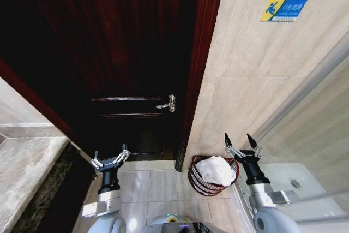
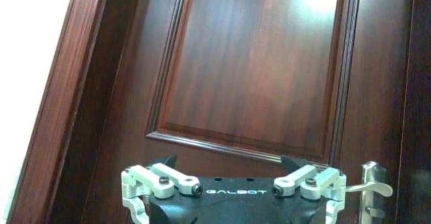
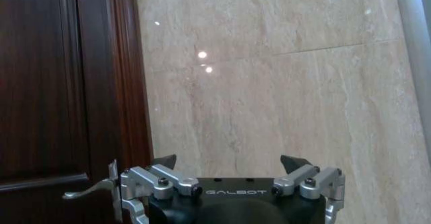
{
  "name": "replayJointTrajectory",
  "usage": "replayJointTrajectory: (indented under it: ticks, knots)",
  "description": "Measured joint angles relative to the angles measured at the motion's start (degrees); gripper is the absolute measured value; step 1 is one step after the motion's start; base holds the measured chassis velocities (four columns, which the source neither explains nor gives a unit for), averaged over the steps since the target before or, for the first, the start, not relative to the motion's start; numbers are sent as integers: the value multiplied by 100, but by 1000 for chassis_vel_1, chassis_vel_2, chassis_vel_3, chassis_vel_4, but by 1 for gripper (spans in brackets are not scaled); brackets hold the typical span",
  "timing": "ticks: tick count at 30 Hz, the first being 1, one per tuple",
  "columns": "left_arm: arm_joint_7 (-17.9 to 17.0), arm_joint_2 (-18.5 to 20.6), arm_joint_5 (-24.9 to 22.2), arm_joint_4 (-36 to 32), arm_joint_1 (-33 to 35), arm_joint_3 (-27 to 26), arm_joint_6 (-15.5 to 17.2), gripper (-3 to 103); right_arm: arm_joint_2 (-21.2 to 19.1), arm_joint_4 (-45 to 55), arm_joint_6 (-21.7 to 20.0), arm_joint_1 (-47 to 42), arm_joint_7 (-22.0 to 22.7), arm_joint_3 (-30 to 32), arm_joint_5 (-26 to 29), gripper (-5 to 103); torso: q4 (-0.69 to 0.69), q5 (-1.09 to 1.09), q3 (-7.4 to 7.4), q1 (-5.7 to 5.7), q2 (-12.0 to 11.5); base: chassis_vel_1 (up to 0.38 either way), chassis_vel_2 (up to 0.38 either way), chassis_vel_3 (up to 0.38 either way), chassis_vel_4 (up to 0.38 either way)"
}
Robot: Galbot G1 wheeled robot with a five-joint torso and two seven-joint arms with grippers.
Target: Discard the used towel into the hamper.
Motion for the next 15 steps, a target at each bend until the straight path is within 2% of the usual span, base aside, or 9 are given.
replayJointTrajectory:
  ticks: [7,15]
  knots:
    - [-44,9,42,21,-4,56,-19,100,-1,-3,236,91,306,14,-145,100,0,0,0,0,0,0,0,0,0]
    - [-76,14,268,-74,44,125,-92,100,-1,36,332,83,304,23,-139,100,0,0,0,0,0,0,0,0,0]
